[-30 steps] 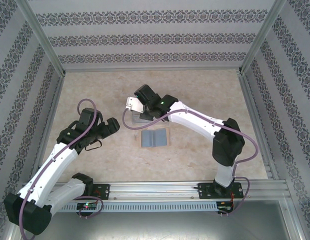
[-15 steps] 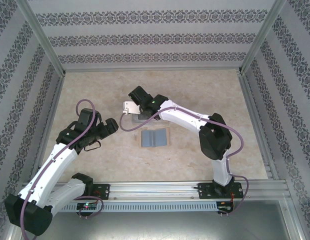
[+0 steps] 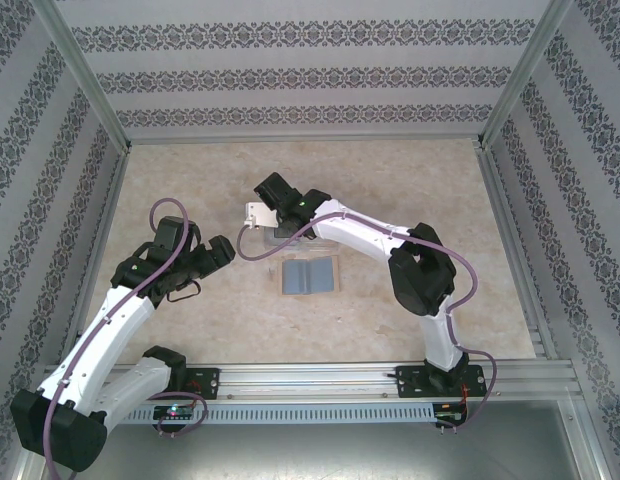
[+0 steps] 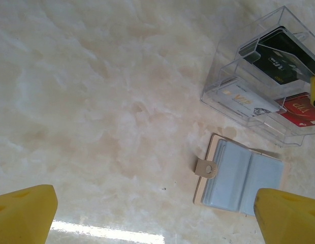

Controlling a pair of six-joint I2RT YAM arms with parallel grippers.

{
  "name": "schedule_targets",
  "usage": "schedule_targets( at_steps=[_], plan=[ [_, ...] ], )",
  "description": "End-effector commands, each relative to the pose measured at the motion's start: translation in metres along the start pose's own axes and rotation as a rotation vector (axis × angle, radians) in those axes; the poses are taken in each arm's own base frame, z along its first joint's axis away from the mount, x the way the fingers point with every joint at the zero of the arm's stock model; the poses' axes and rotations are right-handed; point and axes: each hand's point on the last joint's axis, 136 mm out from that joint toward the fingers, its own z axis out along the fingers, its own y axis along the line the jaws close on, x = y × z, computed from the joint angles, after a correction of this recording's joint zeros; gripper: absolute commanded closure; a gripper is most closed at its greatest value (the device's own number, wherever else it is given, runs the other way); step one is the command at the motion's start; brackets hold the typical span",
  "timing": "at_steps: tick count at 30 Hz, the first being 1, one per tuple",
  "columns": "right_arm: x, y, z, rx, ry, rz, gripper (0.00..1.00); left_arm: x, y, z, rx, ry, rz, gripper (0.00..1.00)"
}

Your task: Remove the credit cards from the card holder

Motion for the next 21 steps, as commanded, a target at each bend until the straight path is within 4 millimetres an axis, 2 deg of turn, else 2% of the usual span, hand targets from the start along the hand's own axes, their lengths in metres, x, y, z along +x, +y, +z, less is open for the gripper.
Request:
schedule_targets(
  at_steps=[1,9,17,18,21],
  plan=[
    [0.006,-0.009,0.006,0.023,0.028,0.015,1.0,0.005,0.01,0.003,-0.027,0.025,0.013,0.0],
    [0.018,-0.012,0.003,0.027,0.05,0.019,1.0,0.005,0.01,0.005,-0.022,0.03,0.008,0.0],
    [0.018,-0.008,0.009,0.014,0.048,0.033,1.0,0.004,0.009,0.007,-0.018,0.032,0.002,0.0],
    [0.017,-0.008,0.011,0.016,0.047,0.038,0.98,0.005,0.01,0.007,-0.019,0.034,0.003,0.0],
    [0.015,-0.012,0.013,0.027,0.046,0.06,0.81,0.005,0.01,0.007,-0.018,0.034,0.004,0.0]
  ],
)
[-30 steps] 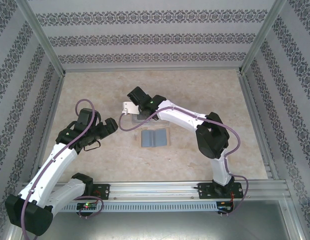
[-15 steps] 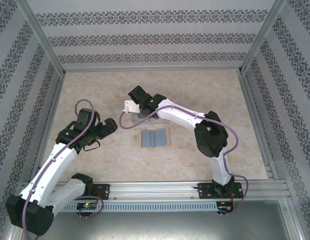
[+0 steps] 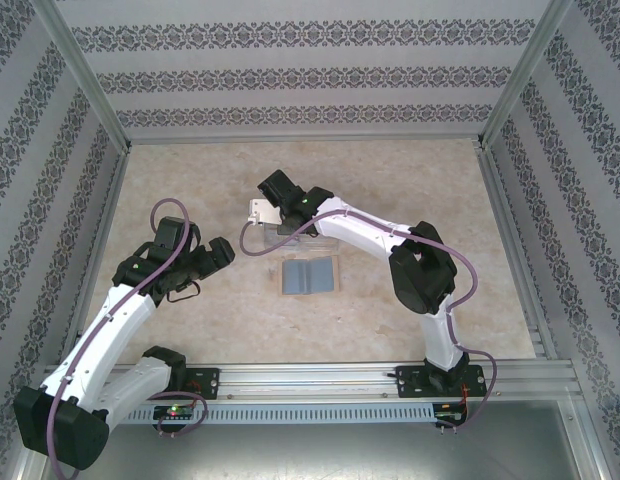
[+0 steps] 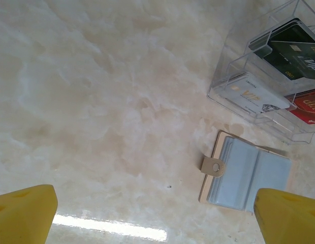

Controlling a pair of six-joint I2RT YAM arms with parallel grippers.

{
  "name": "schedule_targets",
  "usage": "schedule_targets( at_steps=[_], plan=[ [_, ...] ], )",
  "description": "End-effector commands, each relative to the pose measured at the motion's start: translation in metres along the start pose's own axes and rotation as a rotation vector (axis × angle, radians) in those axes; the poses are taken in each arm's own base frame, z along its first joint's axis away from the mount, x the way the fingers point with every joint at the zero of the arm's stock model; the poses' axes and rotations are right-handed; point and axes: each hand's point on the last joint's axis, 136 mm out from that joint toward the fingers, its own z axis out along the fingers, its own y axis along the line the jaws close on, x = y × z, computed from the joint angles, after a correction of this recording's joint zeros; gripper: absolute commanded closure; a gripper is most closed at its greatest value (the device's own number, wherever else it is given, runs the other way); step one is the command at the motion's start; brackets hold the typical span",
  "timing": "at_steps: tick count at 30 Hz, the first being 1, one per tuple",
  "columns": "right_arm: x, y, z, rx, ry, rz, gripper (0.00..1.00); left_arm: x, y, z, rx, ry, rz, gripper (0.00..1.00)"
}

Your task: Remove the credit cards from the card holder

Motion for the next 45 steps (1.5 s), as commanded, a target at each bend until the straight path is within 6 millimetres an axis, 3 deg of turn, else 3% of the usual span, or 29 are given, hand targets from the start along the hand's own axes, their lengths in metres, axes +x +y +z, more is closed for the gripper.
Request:
schedule_targets(
  at_steps=[1,7,9,16,23,27,31,35,40,45],
  plan=[
    [0.003,-0.006,0.01,0.02,0.022,0.044,0.8,0.002,0.004,0.002,-0.007,0.012,0.004,0.01],
    [0.0,-0.007,0.017,0.026,0.022,0.064,0.77,0.001,0.005,0.001,-0.008,0.01,0.004,0.0],
    [0.0,-0.008,0.017,0.03,0.022,0.066,0.71,0.002,0.005,0.002,-0.008,0.012,0.004,0.0],
    [-0.004,-0.024,0.009,0.089,0.011,0.116,0.72,0.002,0.005,0.002,-0.004,0.012,0.006,0.0],
    [-0.008,-0.052,-0.032,0.163,-0.067,0.334,0.76,0.002,-0.003,0.003,0.038,0.025,0.017,0.0],
    [-0.003,-0.053,-0.063,0.161,-0.131,0.515,0.77,0.003,-0.012,0.005,0.082,0.038,0.018,0.0],
    [0.012,-0.04,-0.085,0.119,-0.15,0.706,0.77,0.005,-0.023,0.01,0.134,0.063,0.007,0.03],
    [0.032,-0.013,-0.096,0.05,-0.139,0.891,0.78,0.009,-0.036,0.017,0.185,0.087,-0.009,0.08],
    [0.06,0.031,-0.096,-0.062,-0.096,1.08,0.74,0.02,-0.057,0.028,0.208,0.117,0.01,0.13],
    [0.096,0.074,-0.081,-0.185,-0.017,1.319,0.69,0.042,-0.082,0.043,0.189,0.162,0.071,0.17]
  ],
)
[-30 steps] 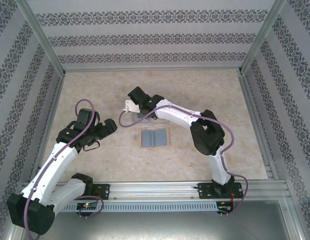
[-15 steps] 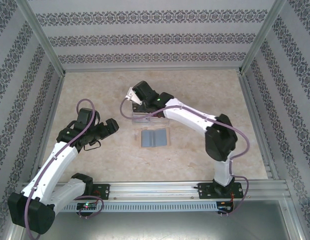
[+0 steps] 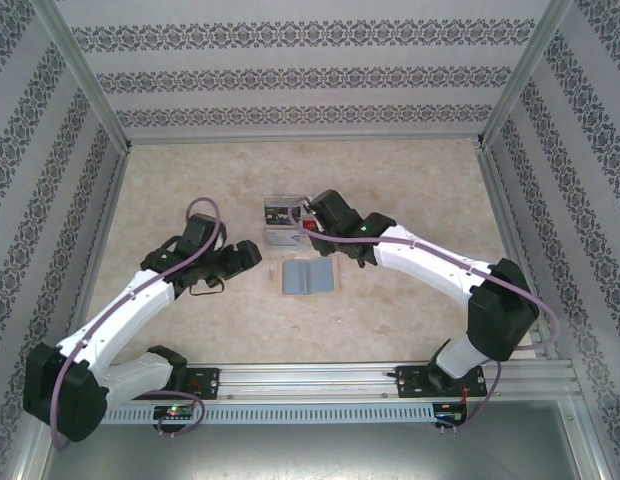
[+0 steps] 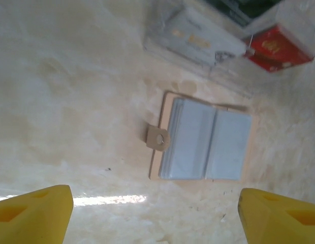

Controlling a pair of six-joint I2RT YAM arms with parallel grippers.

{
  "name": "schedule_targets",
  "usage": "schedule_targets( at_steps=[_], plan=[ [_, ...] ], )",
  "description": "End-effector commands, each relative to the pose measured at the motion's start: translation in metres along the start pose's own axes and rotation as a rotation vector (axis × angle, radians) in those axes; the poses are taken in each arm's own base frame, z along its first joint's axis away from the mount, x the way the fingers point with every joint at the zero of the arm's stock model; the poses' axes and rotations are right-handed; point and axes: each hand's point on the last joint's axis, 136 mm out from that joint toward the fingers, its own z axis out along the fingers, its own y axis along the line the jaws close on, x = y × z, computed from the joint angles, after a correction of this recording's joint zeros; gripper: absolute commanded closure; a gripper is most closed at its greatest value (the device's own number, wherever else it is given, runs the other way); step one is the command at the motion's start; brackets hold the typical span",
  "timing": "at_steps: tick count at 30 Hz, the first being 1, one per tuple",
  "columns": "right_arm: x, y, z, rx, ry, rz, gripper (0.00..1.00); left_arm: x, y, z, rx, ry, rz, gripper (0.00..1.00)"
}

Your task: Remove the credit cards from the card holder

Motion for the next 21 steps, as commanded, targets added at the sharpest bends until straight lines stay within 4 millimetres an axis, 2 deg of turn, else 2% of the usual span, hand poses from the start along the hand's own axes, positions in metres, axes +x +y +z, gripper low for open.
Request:
schedule_targets(
  at_steps=[1,5,10,12,19,21],
  plan=[
    [0.031,-0.005,0.003,-0.078,0.063,0.268,0.68,-0.001,-0.024,0.009,0.023,-0.021,0.014,0.18],
    [0.064,-0.01,0.015,-0.156,0.119,0.446,0.68,0.012,-0.04,0.027,0.033,0.025,0.034,0.26],
    [0.091,-0.005,0.031,-0.214,0.177,0.529,0.67,0.023,-0.057,0.045,0.052,0.082,0.066,0.39],
    [0.098,-0.004,0.036,-0.22,0.2,0.549,0.67,0.027,-0.06,0.052,0.043,0.108,0.077,0.45],
    [0.104,-0.001,0.053,-0.239,0.232,0.567,0.7,0.036,-0.065,0.076,0.026,0.169,0.102,0.5],
    [0.105,-0.002,0.057,-0.229,0.243,0.569,0.73,0.039,-0.064,0.082,0.01,0.184,0.114,0.54]
  ],
)
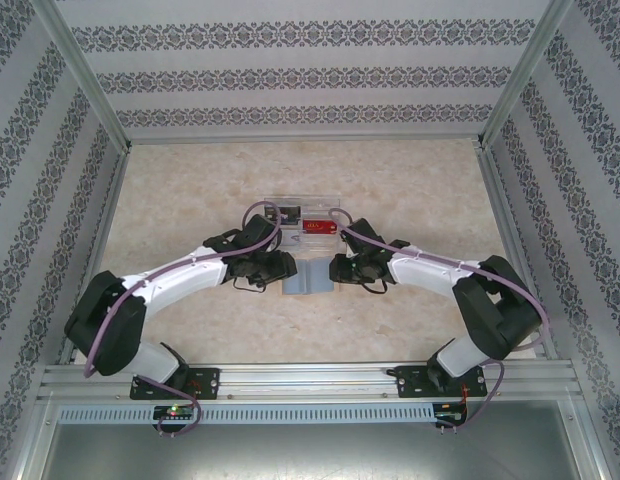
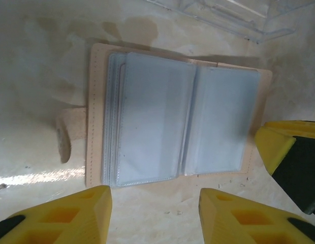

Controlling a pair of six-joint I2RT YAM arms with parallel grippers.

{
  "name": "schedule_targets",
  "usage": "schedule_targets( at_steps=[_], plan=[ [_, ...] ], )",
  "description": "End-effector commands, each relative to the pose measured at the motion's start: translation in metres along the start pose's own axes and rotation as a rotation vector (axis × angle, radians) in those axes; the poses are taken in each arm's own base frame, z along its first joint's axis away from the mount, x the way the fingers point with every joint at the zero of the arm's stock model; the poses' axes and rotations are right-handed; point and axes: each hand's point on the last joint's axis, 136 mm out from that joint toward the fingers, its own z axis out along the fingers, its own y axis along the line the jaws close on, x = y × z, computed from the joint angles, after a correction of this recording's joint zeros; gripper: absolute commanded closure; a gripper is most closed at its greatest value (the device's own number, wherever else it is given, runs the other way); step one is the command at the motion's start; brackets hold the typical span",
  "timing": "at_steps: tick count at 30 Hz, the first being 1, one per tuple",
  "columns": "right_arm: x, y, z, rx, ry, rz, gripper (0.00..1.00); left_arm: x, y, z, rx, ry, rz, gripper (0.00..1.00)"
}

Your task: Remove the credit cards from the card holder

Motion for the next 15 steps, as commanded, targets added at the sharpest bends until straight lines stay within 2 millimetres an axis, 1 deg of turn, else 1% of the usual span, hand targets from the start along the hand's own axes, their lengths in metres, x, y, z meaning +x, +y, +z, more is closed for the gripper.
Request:
schedule_targets(
  at_steps=[1,7,9,12,15],
  plan=[
    [-0.001,0.0,0.008,-0.014,0.015,0.027,0.74,-0.003,-0.015,0.006,0.026,0.004,0.048,0.55],
    [0.003,-0.005,0.016,0.008,0.041,0.038,0.81,-0.001,-0.009,0.021,-0.014,0.037,0.06,0.55],
    [0.004,-0.006,0.017,0.011,0.043,0.038,0.87,0.001,-0.006,0.026,-0.025,0.05,0.06,0.55],
    [0.005,-0.007,0.018,0.012,0.049,0.04,0.9,0.003,-0.001,0.033,-0.039,0.066,0.055,0.57],
    [0.005,-0.007,0.018,0.015,0.048,0.04,0.9,0.005,0.001,0.038,-0.043,0.074,0.056,0.57]
  ],
)
